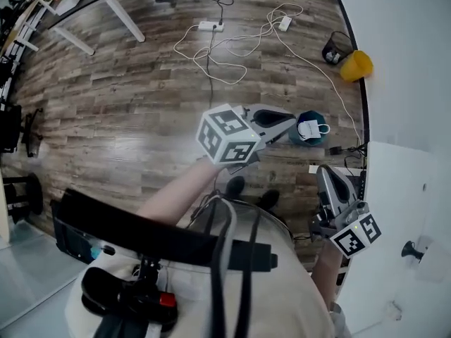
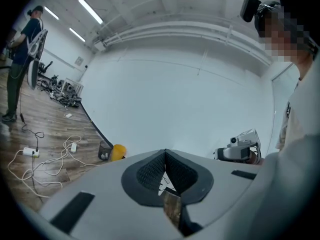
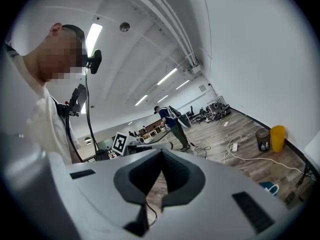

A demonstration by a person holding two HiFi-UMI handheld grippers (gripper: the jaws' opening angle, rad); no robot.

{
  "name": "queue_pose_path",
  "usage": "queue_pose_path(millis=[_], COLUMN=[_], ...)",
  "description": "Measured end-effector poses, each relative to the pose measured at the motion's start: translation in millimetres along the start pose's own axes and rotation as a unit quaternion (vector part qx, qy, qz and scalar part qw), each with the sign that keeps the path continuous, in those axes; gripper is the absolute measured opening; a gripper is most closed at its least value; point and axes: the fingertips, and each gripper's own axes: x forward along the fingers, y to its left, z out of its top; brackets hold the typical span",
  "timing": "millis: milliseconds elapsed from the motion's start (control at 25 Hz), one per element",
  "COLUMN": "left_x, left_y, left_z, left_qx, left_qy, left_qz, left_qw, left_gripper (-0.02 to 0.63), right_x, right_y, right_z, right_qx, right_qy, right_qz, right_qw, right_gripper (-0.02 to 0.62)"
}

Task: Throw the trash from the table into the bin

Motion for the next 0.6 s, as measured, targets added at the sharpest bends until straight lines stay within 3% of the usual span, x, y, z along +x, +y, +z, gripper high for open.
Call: queue_pose_path(millis=[320, 600], left_x=[6, 28], left_y=[0, -32], left_z=[3, -5], left_qx=[0.003, 0.020], left_qy=[0.000, 0.020], left_qz=[-0.025, -0.037], left_qw=[0.9997, 0.9989], left_gripper=[0.013, 0.012], right_x=[1, -32], right_y=[8, 0], right_z=[2, 7], right_qx=[-0.023, -0.023], right_qy=[-0.002, -0.030], right_qz=[-0.022, -0.032], right_qw=[0.999, 0.999], right_gripper=[0.015, 0.015])
